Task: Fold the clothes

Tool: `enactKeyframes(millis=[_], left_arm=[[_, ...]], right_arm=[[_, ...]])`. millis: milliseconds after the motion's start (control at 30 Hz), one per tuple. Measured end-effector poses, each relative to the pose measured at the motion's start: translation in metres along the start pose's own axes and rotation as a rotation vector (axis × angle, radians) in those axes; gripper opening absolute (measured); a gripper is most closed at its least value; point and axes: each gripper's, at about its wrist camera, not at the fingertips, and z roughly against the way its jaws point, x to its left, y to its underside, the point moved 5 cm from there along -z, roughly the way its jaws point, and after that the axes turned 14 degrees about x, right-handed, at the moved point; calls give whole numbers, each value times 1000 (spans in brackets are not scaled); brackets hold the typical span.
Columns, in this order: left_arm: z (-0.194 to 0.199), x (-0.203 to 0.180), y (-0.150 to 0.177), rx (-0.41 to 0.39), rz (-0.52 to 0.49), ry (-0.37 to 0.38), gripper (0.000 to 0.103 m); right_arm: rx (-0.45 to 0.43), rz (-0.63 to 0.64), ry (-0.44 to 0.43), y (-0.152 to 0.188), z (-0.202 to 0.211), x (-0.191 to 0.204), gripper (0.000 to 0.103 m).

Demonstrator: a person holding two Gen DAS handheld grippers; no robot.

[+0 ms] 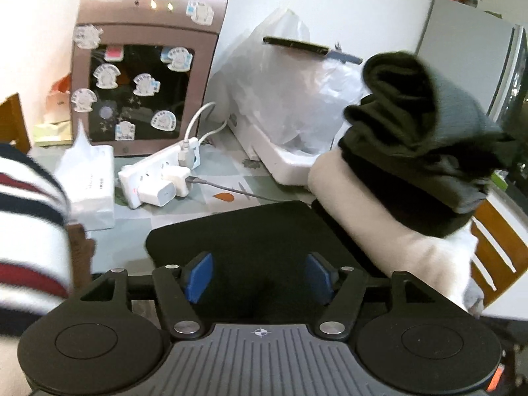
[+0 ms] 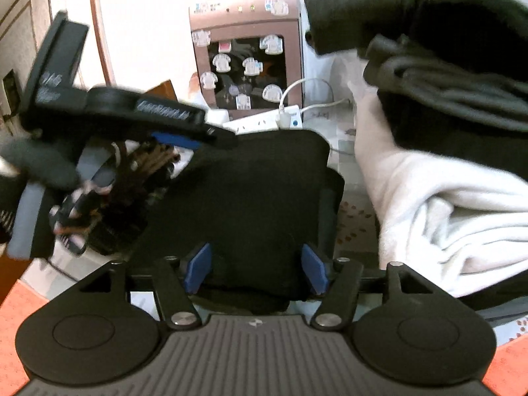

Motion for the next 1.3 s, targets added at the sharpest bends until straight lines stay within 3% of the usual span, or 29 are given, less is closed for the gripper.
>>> enactKeyframes(millis=[133,367,500,633,900,1167,1300], left_arm=[[46,-6,17,-21,18,-10,75],[135,-46,53,-65,-2,-32,79],[185,-72,76,-106,-16,-28,92],[225,-98,107,-142,-36,-43,103],[290,-125,178,-157,-12,-78,103],[339,-133,249,-163,-12,-247,103],[353,-136,283,-172,24,-308,103]], right_arm=[[-19,-15,-10,1,36,7,83],[-53,0,-2,19,107,30,90],[-79,15,4,33,148,44,100],[-121,13,23,47,190,54,103],[-202,48,28,73,257,85,103],[-239,34,45,116,300,130,103],[-252,18,107,140,311,148,103]])
